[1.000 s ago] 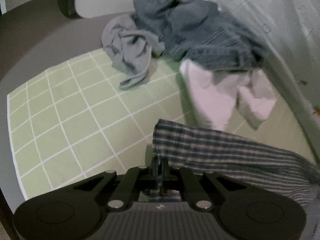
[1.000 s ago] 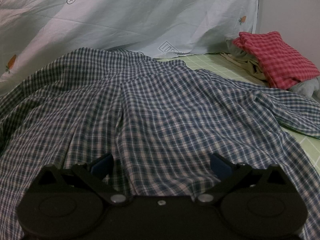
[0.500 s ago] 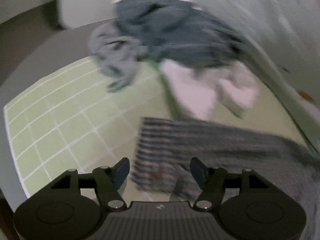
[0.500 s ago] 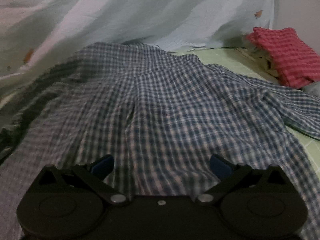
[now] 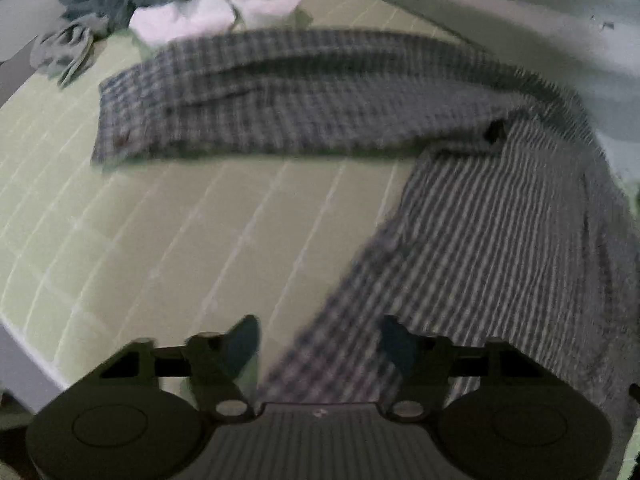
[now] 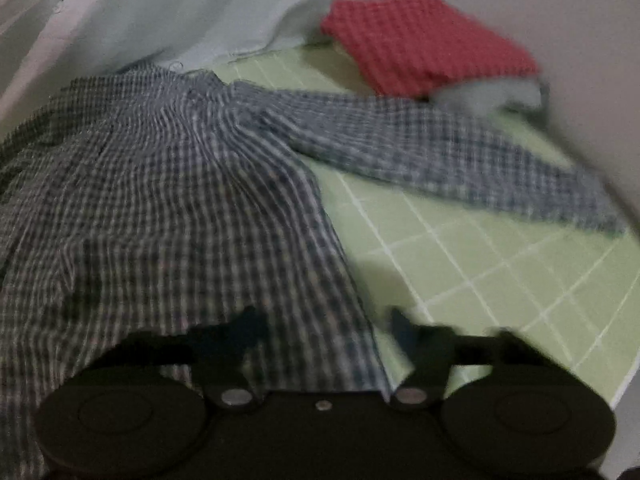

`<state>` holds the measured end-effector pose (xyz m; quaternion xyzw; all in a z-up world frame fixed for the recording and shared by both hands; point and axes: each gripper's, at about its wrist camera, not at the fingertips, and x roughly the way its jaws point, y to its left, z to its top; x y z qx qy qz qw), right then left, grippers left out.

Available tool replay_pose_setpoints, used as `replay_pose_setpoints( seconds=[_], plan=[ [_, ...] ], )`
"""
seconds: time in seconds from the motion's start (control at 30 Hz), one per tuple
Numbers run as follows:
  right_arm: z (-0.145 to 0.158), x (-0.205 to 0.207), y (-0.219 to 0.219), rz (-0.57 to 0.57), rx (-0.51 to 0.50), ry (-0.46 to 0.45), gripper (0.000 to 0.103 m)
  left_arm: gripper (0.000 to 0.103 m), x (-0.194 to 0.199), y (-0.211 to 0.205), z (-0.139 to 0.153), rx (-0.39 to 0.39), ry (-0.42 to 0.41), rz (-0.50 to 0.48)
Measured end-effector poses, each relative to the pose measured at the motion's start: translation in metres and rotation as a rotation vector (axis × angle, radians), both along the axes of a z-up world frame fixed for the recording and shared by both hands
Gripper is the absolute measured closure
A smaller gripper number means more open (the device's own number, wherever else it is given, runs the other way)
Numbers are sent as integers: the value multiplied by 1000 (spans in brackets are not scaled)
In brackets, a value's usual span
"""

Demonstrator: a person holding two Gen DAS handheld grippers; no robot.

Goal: Fold clothes

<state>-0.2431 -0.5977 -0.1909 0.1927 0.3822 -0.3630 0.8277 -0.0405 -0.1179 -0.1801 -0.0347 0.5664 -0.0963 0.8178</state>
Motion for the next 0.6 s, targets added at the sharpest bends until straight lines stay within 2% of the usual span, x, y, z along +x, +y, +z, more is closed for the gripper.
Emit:
replay_pose_setpoints(
  seconds=[0.03,0.07,0.1,0.2,0.37,0.47,0.6],
  plan=[
    [1,-4,-2,29,0,-2,77,68,-6,-3,-2,28,-6,6],
    [2,-7,-3,65,-12,11,95,94,-12,-6,-3,61,-12,9],
    [3,-8,-4,96,-22,20,100,102,-18,-7,-4,87,-19,18],
    [3,-12,-9,166,-49,45,102,101,-30,-7,-3,85,-18,55],
    [4,-22,-31,162,-47,34,102,101,-61,-11,-3,97,-9,108],
    [5,-22,-28,207,-78,56,101,101,-77,-16,-5,116,-11,122],
    [8,-18,-29,217,-72,81,98,100,-81,-21,-3,133,-7,146]
  ],
)
